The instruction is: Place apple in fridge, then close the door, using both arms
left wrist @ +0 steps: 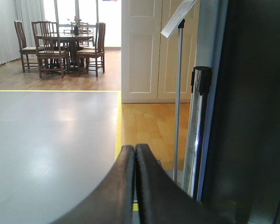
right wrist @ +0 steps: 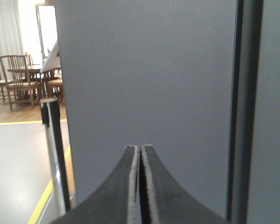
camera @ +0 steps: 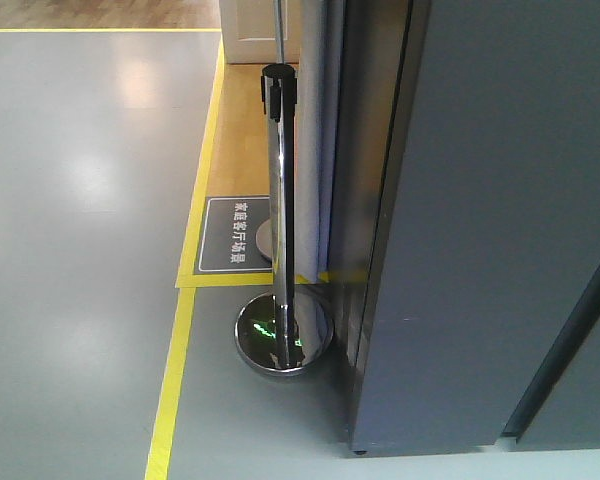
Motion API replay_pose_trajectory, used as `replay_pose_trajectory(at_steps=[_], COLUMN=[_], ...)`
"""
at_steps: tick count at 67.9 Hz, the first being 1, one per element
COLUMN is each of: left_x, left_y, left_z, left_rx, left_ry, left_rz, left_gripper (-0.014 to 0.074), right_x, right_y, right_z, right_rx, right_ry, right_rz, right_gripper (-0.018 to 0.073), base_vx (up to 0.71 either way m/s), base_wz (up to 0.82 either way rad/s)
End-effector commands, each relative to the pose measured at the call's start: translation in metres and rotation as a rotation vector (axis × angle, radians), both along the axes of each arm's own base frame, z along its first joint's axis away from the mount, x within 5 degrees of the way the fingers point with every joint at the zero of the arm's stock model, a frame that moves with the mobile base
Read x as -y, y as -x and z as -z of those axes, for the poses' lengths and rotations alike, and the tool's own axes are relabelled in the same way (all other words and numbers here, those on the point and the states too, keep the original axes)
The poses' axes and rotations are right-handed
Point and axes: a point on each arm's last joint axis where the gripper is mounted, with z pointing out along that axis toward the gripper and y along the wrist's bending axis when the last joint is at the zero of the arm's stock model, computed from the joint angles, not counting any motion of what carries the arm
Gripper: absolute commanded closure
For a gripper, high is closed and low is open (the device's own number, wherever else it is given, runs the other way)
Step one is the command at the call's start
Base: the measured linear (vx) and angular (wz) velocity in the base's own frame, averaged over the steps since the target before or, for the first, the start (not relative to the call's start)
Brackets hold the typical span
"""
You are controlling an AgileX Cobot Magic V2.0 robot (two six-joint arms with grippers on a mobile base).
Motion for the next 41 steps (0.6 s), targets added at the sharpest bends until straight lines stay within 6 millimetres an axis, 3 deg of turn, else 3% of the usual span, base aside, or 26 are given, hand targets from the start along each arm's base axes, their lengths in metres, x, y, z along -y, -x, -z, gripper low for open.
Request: replay_pose_trajectory(at_steps=[1, 18, 29, 41], left_x=[-0.0003, -0.0003, -0.0003, -0.0003], left_y=[0.0002, 0.0002, 0.0002, 0.0002], left_z=[0.0018, 0.0018, 0.0018, 0.0018], left_rx=[0.064, 0.064, 0.064, 0.064], left_ry=[0.011, 0.011, 0.011, 0.011], left_rz=[-0.004, -0.004, -0.004, -0.004], left_gripper=[0.0602, 0.0602, 0.0602, 0.0602], right_x=[-0.0011, -0.0005, -0.0057, -0.0073], right_y=[0.0016, 0.0011, 0.0006, 0.0006], right_z=[-0.0058, -0.0031, -0.0005, -0.0005], right_rx=[0.111, 0.074, 0.044, 0.049], right_ry=[-0.007, 0.019, 0.094, 0.037], right_rz=[-0.015, -0.009, -0.092, -0.125], right_gripper=[0.0561, 0.0561, 0.0561, 0.0561], base_vx=[0.0, 0.0, 0.0, 0.0], base_wz=[0.0, 0.0, 0.0, 0.0])
